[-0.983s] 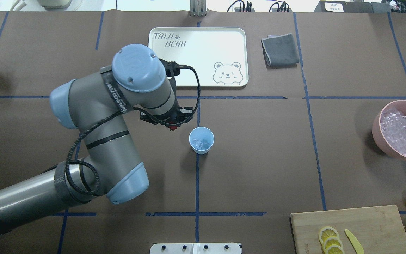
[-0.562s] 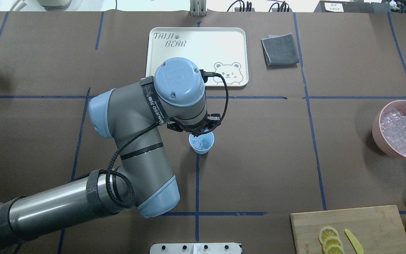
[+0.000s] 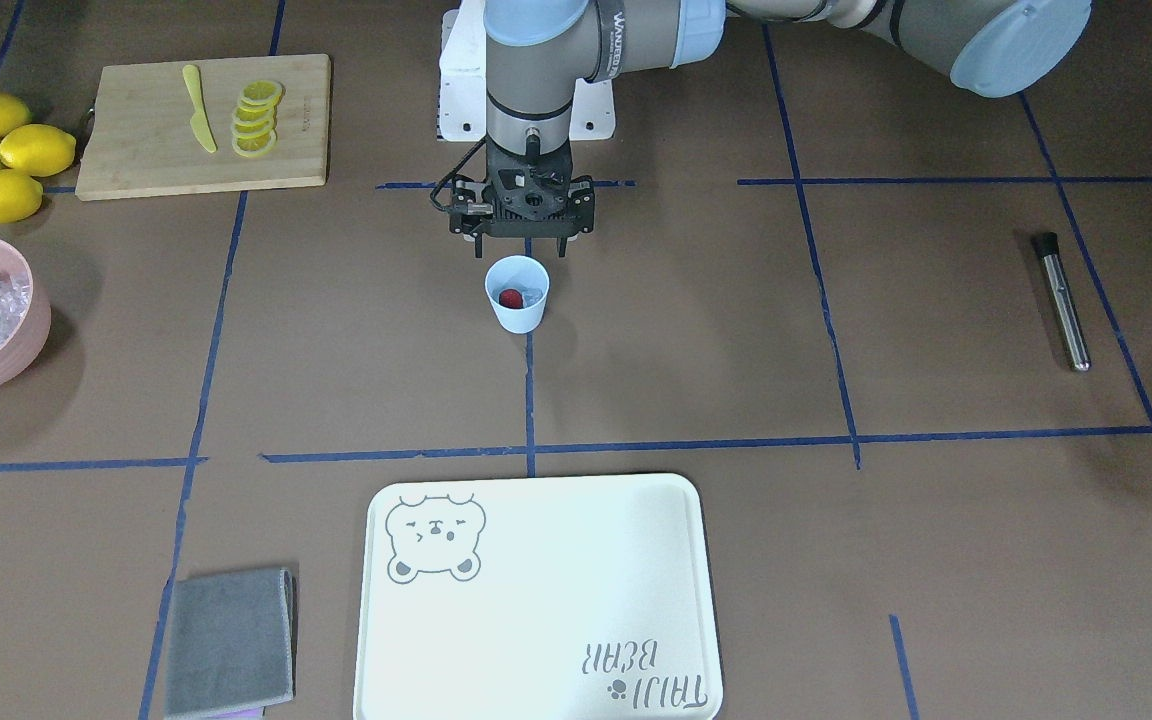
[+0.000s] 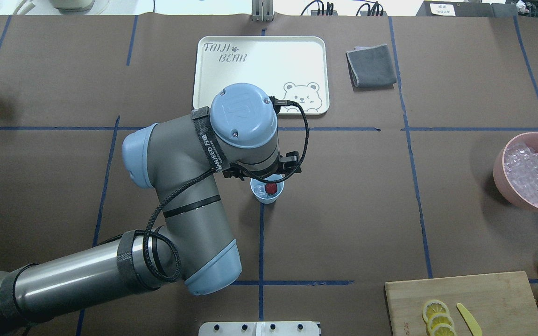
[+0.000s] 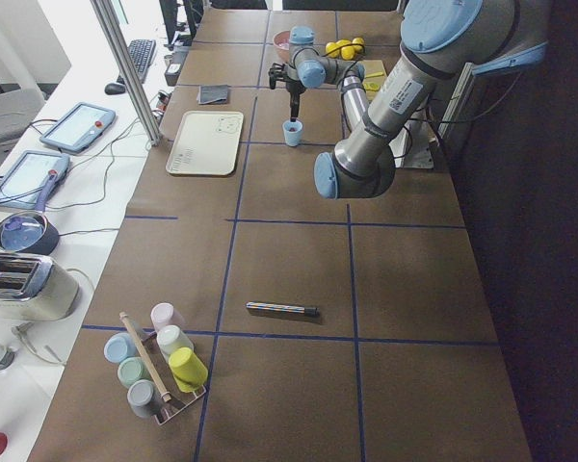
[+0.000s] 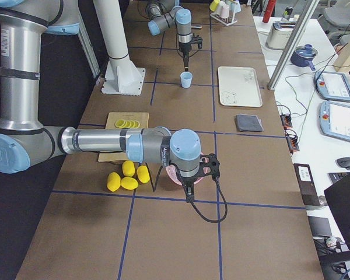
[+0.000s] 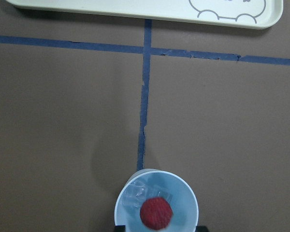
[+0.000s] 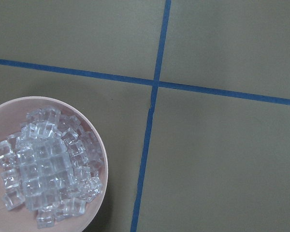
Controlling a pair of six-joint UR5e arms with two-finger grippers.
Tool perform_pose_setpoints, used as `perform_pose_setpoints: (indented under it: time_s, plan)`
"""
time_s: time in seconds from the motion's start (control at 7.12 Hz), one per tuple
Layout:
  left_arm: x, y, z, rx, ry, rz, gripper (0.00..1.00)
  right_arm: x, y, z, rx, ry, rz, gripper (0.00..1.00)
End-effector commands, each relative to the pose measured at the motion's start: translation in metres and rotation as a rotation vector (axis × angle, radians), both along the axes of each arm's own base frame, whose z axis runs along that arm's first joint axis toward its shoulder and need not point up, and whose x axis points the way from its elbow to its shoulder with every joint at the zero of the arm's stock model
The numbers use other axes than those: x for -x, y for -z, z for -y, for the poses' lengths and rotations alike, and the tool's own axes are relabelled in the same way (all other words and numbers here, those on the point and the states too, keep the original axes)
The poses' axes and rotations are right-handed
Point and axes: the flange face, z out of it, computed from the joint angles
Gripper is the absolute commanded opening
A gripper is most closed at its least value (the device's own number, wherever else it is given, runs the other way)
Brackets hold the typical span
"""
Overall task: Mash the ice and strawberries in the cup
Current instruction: 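Withdraw the left gripper away from the cup toward its side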
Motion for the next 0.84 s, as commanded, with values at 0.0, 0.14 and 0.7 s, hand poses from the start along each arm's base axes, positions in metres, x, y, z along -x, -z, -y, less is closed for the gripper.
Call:
perform_pose_setpoints:
  time_s: [0.0,0.14,0.7]
  plan:
    - [0.016,-0.022,0.001,-0.025,-0.045,0.013,1.00,0.001,0.000,0.000,0.000,0.002,0.000,0.99]
    - [0.062,-0.058,0.016,-0.041,-0.094,0.033,1.00,0.001,0.000,0.000,0.001,0.003,-0.002,0.99]
    - [0.342,-0.237,0.098,-0.212,-0.291,0.142,1.00,0.001,0.000,0.000,-0.001,0.003,0.000,0.99]
